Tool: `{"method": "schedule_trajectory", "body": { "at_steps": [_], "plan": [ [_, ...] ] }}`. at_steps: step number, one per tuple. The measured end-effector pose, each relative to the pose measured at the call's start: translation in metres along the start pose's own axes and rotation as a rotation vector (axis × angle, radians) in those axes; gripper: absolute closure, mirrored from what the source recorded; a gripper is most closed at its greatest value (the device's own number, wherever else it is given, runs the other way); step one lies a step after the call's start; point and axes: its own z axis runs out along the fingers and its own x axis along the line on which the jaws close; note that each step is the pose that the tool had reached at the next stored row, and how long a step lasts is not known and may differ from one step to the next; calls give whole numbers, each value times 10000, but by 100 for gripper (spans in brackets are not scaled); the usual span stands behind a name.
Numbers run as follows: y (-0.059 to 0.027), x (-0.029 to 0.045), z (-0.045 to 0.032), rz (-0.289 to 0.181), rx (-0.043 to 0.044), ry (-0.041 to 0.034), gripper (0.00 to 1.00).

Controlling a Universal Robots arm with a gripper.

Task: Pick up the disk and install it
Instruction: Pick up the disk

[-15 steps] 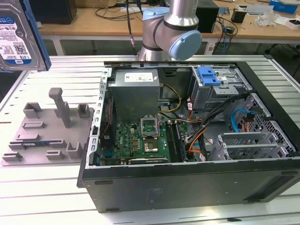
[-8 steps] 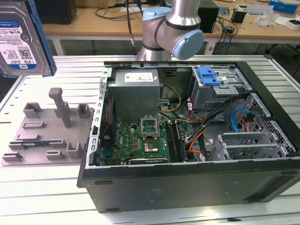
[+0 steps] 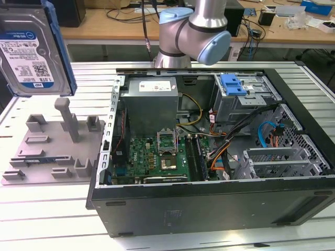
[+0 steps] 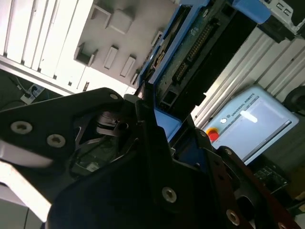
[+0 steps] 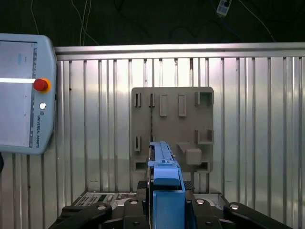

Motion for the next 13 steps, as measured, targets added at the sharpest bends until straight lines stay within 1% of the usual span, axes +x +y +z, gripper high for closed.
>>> {"method": "schedule_trajectory", "body": {
  "at_steps": [6,8,11,12,13],
  "plan": [
    [-187,170,-6,-4,-29,0,64],
    [-284,257,-9,-4,-43,0,64],
    [-385,347,-10,-4,-60,0,64],
    [-436,392,-10,-5,-68,0,64],
    [-468,418,-10,-3,-75,0,64]
  ]
}}
